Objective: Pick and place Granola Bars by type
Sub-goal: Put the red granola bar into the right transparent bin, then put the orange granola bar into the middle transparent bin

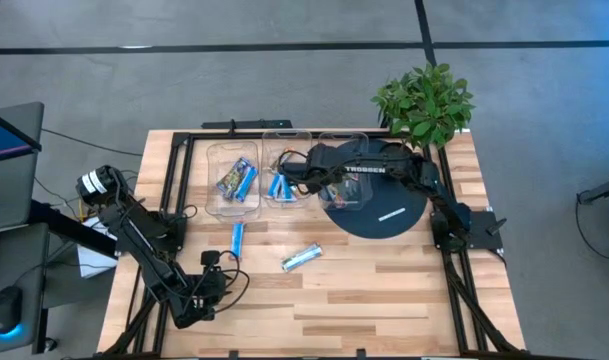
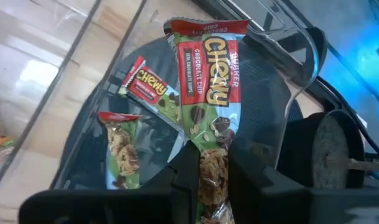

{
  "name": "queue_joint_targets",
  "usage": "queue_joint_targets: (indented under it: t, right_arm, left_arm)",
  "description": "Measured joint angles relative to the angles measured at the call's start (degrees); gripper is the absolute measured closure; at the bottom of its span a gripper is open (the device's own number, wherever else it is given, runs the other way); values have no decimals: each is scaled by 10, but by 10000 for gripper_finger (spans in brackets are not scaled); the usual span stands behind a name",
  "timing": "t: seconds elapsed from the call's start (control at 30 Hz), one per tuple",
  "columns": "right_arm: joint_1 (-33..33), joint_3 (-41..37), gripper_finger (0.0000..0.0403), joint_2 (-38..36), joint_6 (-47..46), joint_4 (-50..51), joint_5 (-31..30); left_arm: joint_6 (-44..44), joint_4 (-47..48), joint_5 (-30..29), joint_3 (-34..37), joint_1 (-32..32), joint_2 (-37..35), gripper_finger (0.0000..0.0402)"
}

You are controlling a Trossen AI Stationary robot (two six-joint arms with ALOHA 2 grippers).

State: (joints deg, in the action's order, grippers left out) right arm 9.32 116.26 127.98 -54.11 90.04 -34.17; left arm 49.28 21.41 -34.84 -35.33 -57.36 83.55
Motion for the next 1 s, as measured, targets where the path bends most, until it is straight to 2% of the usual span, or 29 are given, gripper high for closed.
queue_joint_targets:
  t: [0.2,0.43,0.7,0.87,1.0]
  right_arm:
    - [1,-14,327,0,-14,-1,-2]
    - [-9,-14,256,0,0,-10,-10]
    - [-51,-12,202,0,28,-10,-59]
    - [-112,13,195,0,74,-14,-110]
    - [-177,42,199,0,116,-14,-167]
  left_arm:
    - [0,-9,-7,0,2,0,242]
    - [-22,-32,-25,0,2,0,242]
    - [-49,-41,-52,0,20,0,242]
    - [-128,-121,-74,0,52,0,242]
    - [-224,-206,-29,0,93,0,242]
